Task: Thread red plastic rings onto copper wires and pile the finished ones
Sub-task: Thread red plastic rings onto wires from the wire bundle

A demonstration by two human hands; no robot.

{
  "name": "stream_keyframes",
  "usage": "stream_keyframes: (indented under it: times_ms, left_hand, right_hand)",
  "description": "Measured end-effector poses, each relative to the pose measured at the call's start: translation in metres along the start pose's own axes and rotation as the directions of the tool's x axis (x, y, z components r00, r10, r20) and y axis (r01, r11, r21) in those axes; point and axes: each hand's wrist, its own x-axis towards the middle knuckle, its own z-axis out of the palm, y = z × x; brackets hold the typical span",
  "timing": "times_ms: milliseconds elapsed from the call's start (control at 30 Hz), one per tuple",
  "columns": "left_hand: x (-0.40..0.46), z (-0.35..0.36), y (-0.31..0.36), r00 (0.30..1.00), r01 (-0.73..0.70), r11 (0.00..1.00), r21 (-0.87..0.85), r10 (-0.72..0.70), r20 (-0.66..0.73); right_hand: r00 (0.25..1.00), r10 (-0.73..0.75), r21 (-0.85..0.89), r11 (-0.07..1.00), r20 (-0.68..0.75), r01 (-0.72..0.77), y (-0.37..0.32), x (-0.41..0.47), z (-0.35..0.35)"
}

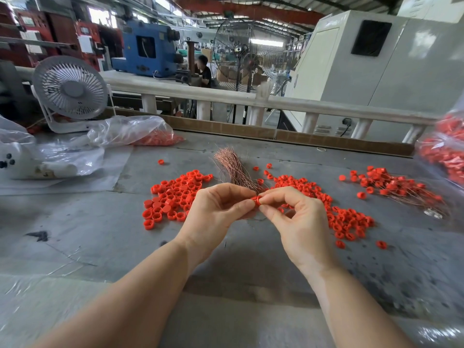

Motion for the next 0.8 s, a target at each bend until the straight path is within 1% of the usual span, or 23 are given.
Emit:
stream_keyframes:
  times_ms: [133, 300, 567, 800]
  left_hand:
    - [-0.0002, 0.0014, 0.0008, 1.0, 0.007, 1.0, -0.023, -0.007, 0.004]
    - [0.0001, 0.0021, 0.0011, 0.999, 0.039, 0.994, -0.105, -0.039, 0.009]
    - [-0.0006, 0.0004, 0.0012, 0.999, 0.028, 0.994, -0.109, -0.026, 0.023]
    - [0.0001, 0.0003, 0.0004, 0.999, 0.038, 0.992, -0.116, -0.036, 0.021]
  right_hand:
    - [1.0, -0.008, -0.007, 1.0, -0.012, 0.008, -0.0001, 0.0002, -0.0007]
    - [1.0, 0.005, 0.046, 0.999, -0.019, -0.005, 0.0009, 0.0005, -0.0001]
    - [0.999, 0.033, 0.117, 0.993, -0.014, -0.031, 0.0029, 0.0007, 0.0017]
    - [0.999, 0.043, 0.132, 0.99, -0.007, -0.042, 0.004, 0.001, 0.0022]
